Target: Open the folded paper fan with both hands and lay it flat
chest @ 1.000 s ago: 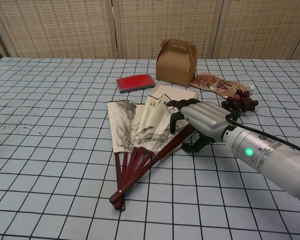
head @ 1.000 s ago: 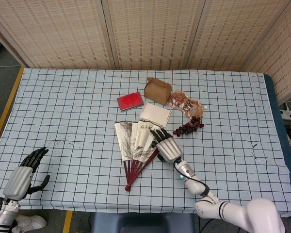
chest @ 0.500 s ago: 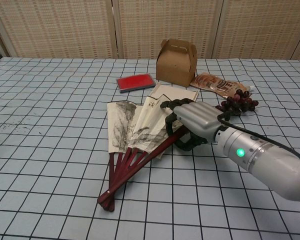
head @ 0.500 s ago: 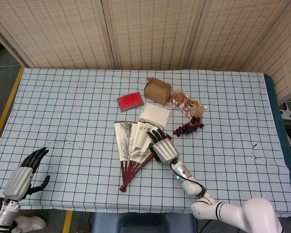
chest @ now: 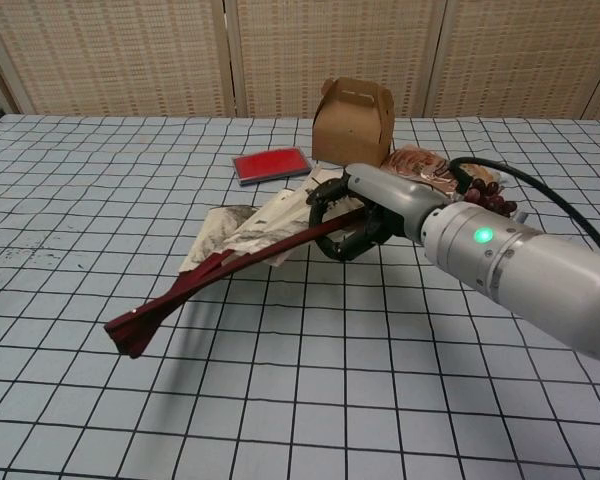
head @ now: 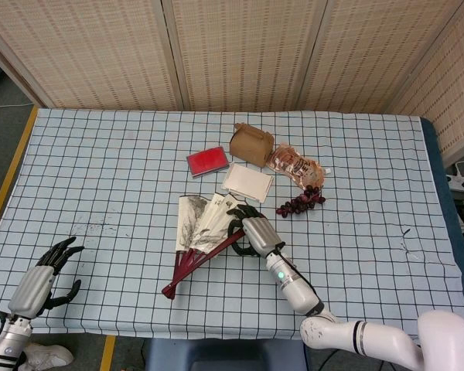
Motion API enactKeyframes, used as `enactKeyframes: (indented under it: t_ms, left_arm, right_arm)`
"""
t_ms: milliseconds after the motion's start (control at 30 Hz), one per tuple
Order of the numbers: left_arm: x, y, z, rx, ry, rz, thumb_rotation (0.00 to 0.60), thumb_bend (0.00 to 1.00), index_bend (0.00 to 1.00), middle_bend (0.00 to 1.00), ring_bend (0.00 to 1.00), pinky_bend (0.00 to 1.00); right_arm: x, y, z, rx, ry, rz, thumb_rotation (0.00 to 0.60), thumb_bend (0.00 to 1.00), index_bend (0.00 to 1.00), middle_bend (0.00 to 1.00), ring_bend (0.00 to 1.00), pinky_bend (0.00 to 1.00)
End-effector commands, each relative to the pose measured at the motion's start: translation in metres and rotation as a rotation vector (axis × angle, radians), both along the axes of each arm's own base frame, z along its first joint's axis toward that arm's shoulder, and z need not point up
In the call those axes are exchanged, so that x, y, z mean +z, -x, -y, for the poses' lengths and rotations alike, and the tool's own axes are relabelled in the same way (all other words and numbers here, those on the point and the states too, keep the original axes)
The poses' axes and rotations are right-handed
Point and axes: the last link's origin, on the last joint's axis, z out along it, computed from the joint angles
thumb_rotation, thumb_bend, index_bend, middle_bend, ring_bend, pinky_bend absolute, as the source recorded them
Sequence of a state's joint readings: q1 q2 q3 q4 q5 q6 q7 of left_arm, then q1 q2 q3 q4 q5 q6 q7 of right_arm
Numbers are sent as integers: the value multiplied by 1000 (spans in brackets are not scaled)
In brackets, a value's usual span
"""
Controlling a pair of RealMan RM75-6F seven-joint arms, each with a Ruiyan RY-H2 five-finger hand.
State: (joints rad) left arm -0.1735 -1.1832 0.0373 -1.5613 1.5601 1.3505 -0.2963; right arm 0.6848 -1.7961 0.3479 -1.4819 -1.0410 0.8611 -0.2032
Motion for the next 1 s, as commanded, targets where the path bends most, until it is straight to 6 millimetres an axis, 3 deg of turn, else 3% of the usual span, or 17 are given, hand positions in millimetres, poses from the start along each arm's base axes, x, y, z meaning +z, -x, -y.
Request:
enactKeyframes:
  t_ms: [33,133,233,367,533,833,1000]
  left_arm:
    - [-5,4,-3,26,23,25,600,461,234,0,0,114]
    - [-16,6,-7,56,60,96,600,466,236,0,0,111]
    - [-34,-2,-17,67,72,249,600,454,125,0,0,105]
    - [-59,-21,-40,54,83,429,600,437,47,0,0,103]
    - [-83,-47,-54,67,125,634,600,434,23,0,0,96]
    - [-106,-75,-64,38,98,709,600,420,0,0,0,86]
    - [-117,-76,-80,18,12,597,600,423,0,0,0,85]
  right_arm:
    - [14,-17,6,-6,-2,63,600,529,803,152,0,26]
    - [21,-31,7,-4,-3,98,600,529,803,152,0,26]
    - [24,-45,7,2,-13,122,600,529,803,152,0,27]
    - [23,-62,5,11,-16,138,600,529,803,152,0,34]
    - [23,-79,4,-7,-22,181,600,529,803,152,0,34]
    - [24,-95,7,-62,-39,231,600,529,803,160,0,42]
    - [27,-98,6,-57,-30,222,600,529,804,161,0,42]
